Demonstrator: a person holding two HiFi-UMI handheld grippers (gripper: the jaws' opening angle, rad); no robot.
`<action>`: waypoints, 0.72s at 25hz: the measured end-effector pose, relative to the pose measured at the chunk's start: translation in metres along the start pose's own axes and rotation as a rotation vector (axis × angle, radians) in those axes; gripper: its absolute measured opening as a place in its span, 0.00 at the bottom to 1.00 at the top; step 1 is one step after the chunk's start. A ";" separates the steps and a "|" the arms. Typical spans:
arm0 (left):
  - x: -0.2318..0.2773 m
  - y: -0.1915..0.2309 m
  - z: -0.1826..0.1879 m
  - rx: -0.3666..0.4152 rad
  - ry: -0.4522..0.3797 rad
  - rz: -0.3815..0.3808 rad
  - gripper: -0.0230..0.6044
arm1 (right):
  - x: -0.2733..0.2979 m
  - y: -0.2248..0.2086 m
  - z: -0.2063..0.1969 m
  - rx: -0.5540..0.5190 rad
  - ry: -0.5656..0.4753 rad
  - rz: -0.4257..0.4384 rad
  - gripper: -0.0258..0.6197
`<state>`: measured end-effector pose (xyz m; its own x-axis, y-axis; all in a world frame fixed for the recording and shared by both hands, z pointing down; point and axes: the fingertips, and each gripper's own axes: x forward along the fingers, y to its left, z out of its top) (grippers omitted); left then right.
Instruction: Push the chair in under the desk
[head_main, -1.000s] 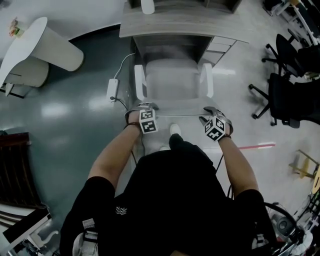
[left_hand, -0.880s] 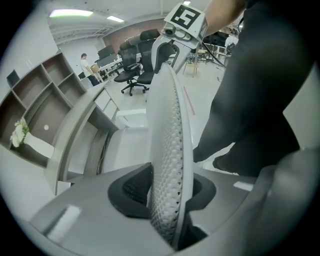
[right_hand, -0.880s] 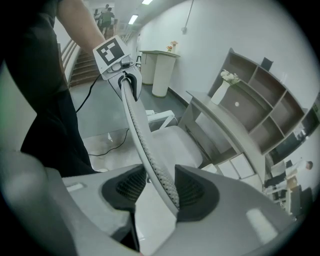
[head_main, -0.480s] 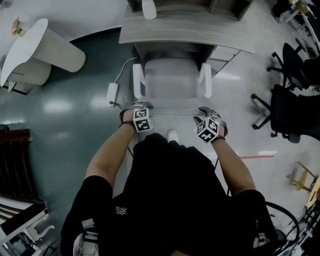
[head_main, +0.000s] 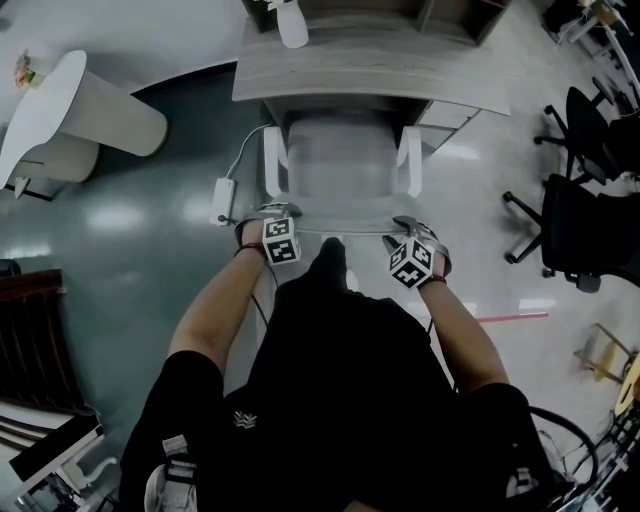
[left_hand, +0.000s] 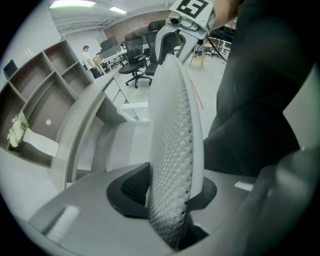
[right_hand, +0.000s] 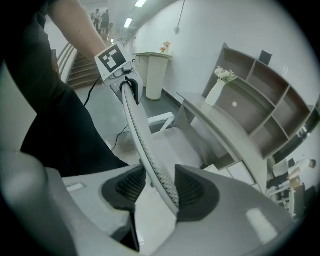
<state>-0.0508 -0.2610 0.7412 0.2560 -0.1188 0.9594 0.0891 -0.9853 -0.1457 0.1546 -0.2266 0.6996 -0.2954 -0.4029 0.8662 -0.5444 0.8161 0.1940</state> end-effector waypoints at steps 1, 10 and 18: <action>0.001 0.005 0.001 0.002 -0.002 0.000 0.25 | 0.002 -0.004 0.001 0.001 0.003 -0.001 0.32; 0.006 0.045 -0.003 0.042 -0.024 0.011 0.25 | 0.014 -0.030 0.015 0.040 0.016 -0.003 0.32; 0.013 0.078 0.001 0.043 -0.034 0.017 0.25 | 0.029 -0.064 0.021 0.037 0.039 -0.008 0.32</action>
<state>-0.0393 -0.3391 0.7421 0.2908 -0.1309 0.9478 0.1255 -0.9768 -0.1734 0.1643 -0.2992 0.7021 -0.2602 -0.3921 0.8823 -0.5753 0.7969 0.1845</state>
